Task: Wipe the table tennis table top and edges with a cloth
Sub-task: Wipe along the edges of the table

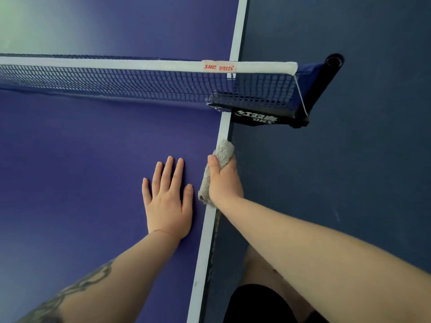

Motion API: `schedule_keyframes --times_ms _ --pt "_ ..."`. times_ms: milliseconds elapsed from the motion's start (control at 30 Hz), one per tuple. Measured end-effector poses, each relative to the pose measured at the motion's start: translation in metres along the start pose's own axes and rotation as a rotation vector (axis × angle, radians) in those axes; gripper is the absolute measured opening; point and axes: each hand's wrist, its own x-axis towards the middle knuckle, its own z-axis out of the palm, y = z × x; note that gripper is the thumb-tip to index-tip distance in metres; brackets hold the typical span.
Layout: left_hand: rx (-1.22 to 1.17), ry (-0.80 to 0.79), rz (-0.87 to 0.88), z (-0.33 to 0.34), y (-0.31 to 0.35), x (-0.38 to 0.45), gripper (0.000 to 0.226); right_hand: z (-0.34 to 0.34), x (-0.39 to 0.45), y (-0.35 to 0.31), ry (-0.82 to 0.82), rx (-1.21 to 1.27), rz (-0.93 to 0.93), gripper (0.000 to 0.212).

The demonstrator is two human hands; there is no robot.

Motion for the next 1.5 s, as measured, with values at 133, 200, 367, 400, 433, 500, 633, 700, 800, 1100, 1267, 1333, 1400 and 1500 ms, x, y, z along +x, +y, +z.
schedule_keyframes --times_ms 133,200,367,400,433,500,633,700,800,1100,1267,1333,1400,1500 --pt "0.058 -0.018 -0.026 0.002 0.001 0.000 0.060 -0.003 -0.001 0.001 -0.022 -0.025 0.010 0.068" --pt "0.071 -0.029 -0.028 0.002 0.000 -0.001 0.060 -0.002 -0.025 0.014 -0.057 -0.034 -0.008 0.069" --pt "0.034 -0.067 0.033 -0.006 0.009 0.037 0.060 -0.003 0.005 -0.008 0.025 -0.025 0.010 0.066" --pt "0.022 -0.065 0.040 -0.007 0.014 0.055 0.061 -0.004 0.019 -0.018 0.040 -0.030 0.011 0.067" --pt "0.017 -0.055 0.042 -0.007 0.020 0.073 0.061 -0.007 0.033 -0.028 0.047 -0.032 0.013 0.068" --pt "0.027 -0.036 0.031 -0.005 0.033 0.101 0.058 -0.011 0.056 -0.044 0.051 -0.035 0.033 0.067" --pt "0.014 -0.024 0.013 -0.002 0.046 0.125 0.057 -0.013 0.071 -0.058 0.089 0.011 0.067 0.060" --pt "0.009 -0.024 0.016 -0.003 0.045 0.124 0.057 -0.013 0.070 -0.059 0.112 0.048 0.100 0.057" --pt "-0.001 -0.021 0.018 -0.004 0.043 0.123 0.057 -0.011 0.068 -0.064 0.144 0.076 0.125 0.055" --pt "-0.071 0.024 0.026 -0.006 0.038 0.119 0.059 -0.033 0.055 -0.069 0.042 -0.096 0.102 0.052" --pt "-0.072 0.016 0.027 -0.007 0.039 0.118 0.060 -0.054 0.047 -0.066 0.008 -0.289 0.021 0.051" --pt "-0.071 0.006 0.020 -0.008 0.038 0.118 0.060 -0.065 0.046 -0.068 -0.025 -0.388 -0.026 0.048" --pt "-0.062 0.000 0.018 -0.008 0.039 0.119 0.061 -0.075 0.043 -0.068 -0.056 -0.509 -0.084 0.045" --pt "-0.068 -0.016 0.004 -0.011 0.042 0.119 0.063 -0.096 0.031 -0.065 -0.114 -0.667 -0.185 0.037"
